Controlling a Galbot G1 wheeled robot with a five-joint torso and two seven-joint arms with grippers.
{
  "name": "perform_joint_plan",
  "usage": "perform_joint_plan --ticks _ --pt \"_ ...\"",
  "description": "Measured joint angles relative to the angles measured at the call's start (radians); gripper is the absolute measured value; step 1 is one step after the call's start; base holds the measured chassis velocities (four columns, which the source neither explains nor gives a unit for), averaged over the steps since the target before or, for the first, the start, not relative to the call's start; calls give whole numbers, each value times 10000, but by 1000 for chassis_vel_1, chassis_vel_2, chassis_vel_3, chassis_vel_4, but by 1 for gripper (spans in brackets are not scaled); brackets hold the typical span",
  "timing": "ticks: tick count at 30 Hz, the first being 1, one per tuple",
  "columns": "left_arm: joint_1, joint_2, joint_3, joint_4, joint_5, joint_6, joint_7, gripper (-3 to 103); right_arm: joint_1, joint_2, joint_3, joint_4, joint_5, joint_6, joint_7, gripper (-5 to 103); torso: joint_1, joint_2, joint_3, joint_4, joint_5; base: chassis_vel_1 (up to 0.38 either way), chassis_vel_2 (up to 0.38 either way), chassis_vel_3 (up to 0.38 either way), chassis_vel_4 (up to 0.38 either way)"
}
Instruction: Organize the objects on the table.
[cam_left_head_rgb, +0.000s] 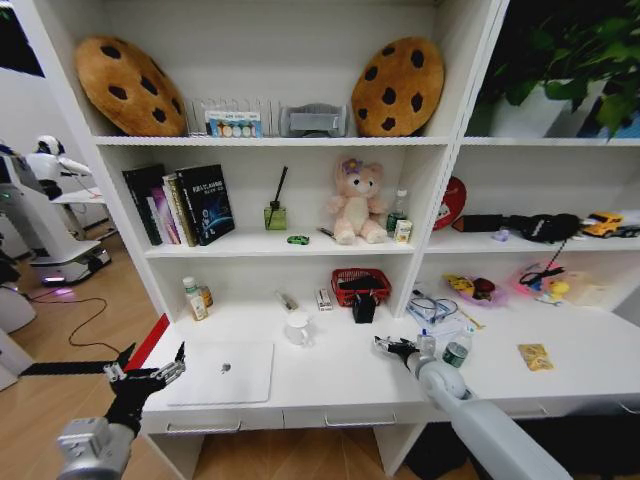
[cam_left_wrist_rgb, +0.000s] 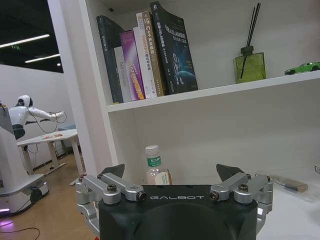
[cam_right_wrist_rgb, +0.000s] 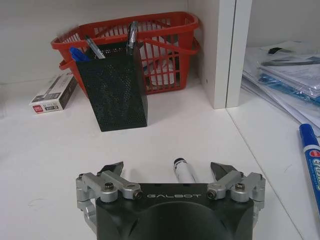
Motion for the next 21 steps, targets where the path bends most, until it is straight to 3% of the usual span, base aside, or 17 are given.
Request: perform_joint_plan --ticks 8,9,11,12,14,15,17,21 --pt "0 0 0 0 0 0 0 100 -110 -207 105 -80 -39 51 -305 65 -1 1 -1 -3 -3 0 0 0 0" --pt "0 0 0 0 0 0 0 100 -110 -207 105 -80 -39 51 -305 65 -1 1 -1 -3 -3 0 0 0 0" --pt "0 0 0 0 0 0 0 100 -165 -225 146 -32 -37 64 -310 54 -1 1 -1 -3 -2 0 0 0 0" --pt "0 0 0 0 0 0 0 100 -165 -225 146 -32 -37 64 -310 54 -1 1 -1 -3 -2 0 0 0 0" --pt "0 0 0 0 0 0 0 100 -226 -238 184 53 -34 69 -310 44 -1 0 -1 -2 1 0 0 0 0" --pt "0 0 0 0 0 0 0 100 -226 -238 184 53 -34 69 -310 44 -1 0 -1 -2 1 0 0 0 0" --pt "0 0 0 0 0 0 0 100 -230 -240 186 69 -22 68 -307 33 -1 0 0 -2 1 0 0 0 0" --pt "0 0 0 0 0 0 0 100 -216 -232 185 69 -13 66 -298 27 0 0 0 -2 1 0 0 0 0"
